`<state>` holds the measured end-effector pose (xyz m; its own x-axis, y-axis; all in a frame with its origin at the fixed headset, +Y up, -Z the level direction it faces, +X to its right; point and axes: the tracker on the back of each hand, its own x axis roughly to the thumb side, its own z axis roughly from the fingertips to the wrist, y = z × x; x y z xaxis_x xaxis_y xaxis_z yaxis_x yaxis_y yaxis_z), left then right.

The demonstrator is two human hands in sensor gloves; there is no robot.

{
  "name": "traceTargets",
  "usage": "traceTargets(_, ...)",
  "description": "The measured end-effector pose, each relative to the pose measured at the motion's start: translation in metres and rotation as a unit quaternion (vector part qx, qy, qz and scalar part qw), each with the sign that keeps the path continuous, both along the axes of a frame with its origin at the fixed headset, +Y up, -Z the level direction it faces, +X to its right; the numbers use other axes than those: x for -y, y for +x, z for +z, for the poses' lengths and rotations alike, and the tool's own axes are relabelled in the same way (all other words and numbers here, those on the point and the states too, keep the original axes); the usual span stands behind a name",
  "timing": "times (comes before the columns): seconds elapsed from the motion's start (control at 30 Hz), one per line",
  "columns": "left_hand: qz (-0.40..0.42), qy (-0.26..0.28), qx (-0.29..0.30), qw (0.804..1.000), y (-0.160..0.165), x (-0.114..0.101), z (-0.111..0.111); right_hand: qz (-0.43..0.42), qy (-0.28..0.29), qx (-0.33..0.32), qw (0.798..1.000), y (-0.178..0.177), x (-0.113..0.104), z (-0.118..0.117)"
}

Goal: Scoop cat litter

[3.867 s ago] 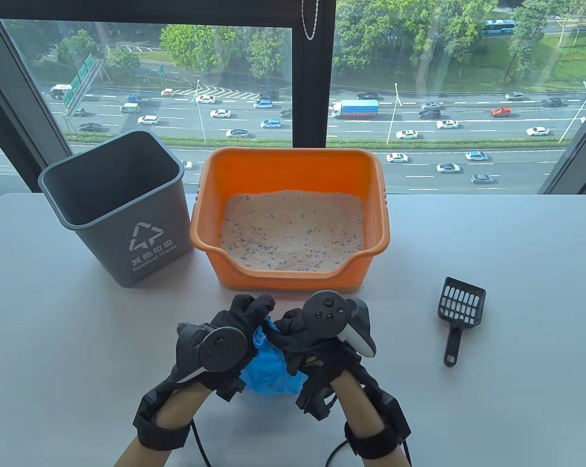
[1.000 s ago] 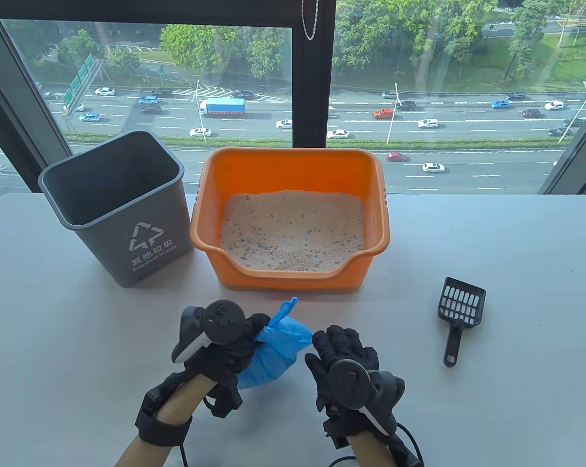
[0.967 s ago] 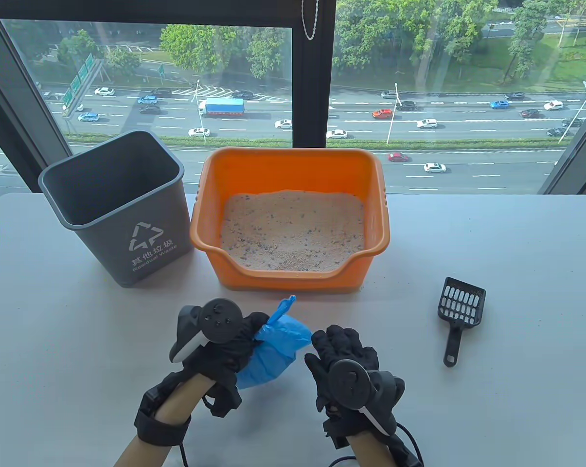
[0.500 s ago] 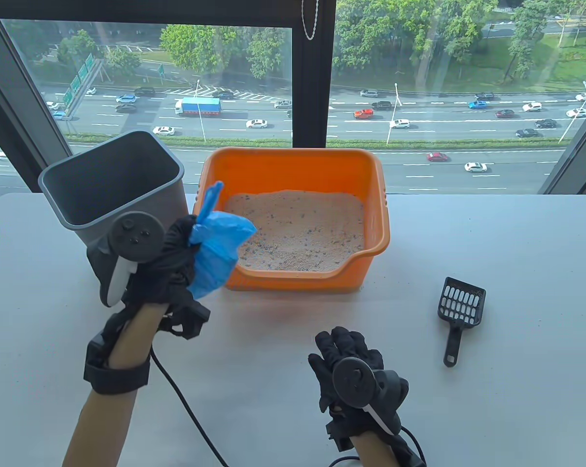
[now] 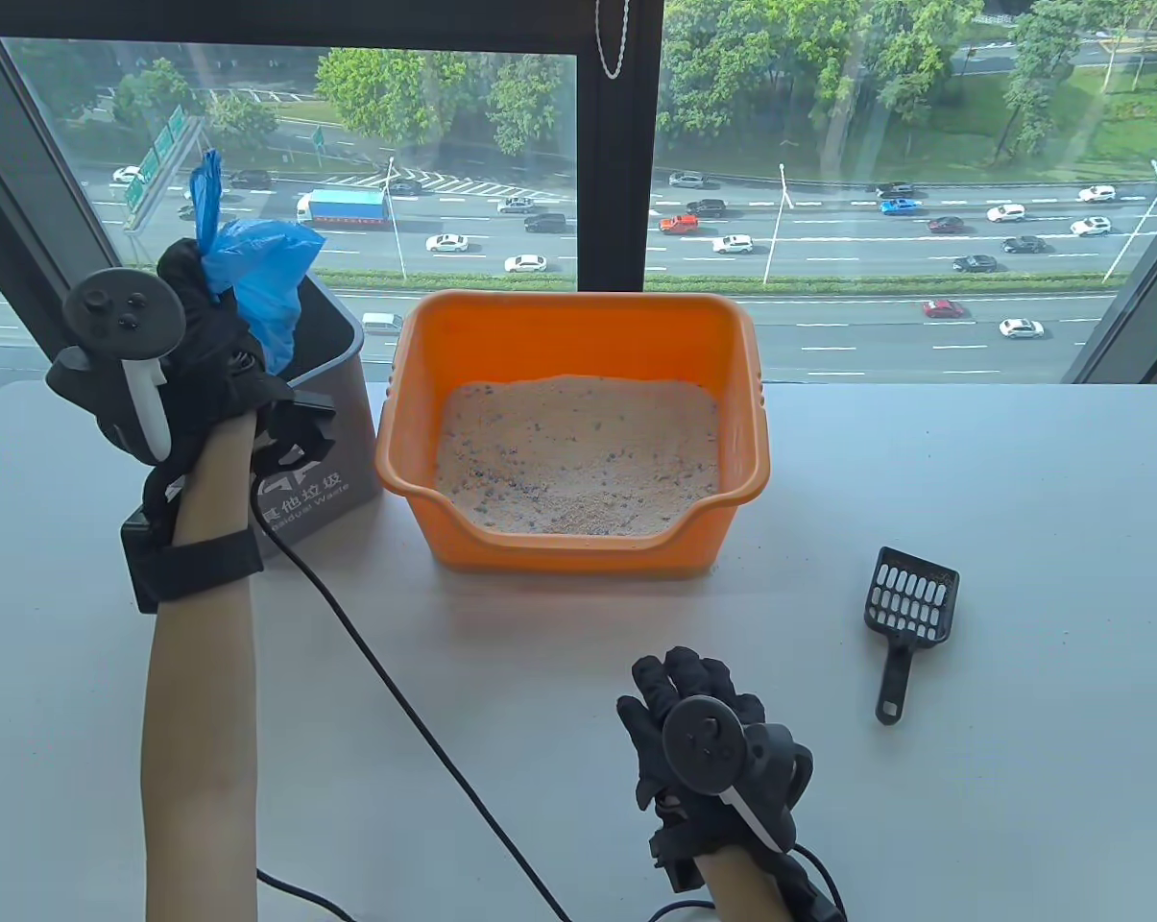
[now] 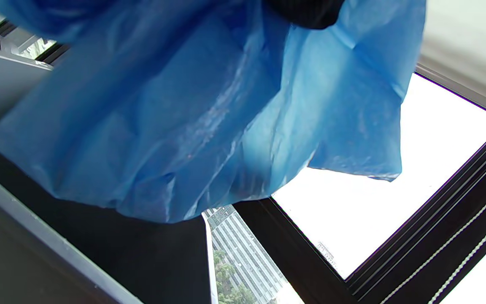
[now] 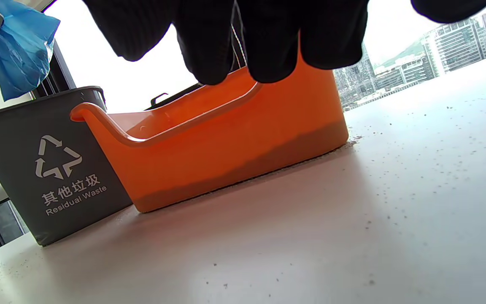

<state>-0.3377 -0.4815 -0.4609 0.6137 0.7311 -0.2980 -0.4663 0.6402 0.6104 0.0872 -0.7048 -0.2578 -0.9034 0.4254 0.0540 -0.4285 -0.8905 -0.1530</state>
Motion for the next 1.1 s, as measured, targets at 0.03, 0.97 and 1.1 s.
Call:
traceTargets(0.03, -0.004, -0.019, -0.008, 1.0, -0.004, 0.008, -0.007, 0.0, 0.0, 0.001, 1.0, 0.0, 0.0, 0.0)
traceTargets(0.97, -0.073, -0.066, 0.056, 0.994, -0.021, 0.088, -0.026, 0.008, 0.001, 0.024, 1.0, 0.002, 0.002, -0.004)
traceTargets(1.1, -0.107, -0.045, 0.106, 0.988, -0.012, 0.084, -0.007, 0.012, 0.007, 0.02, 1.0, 0.0, 0.002, -0.004)
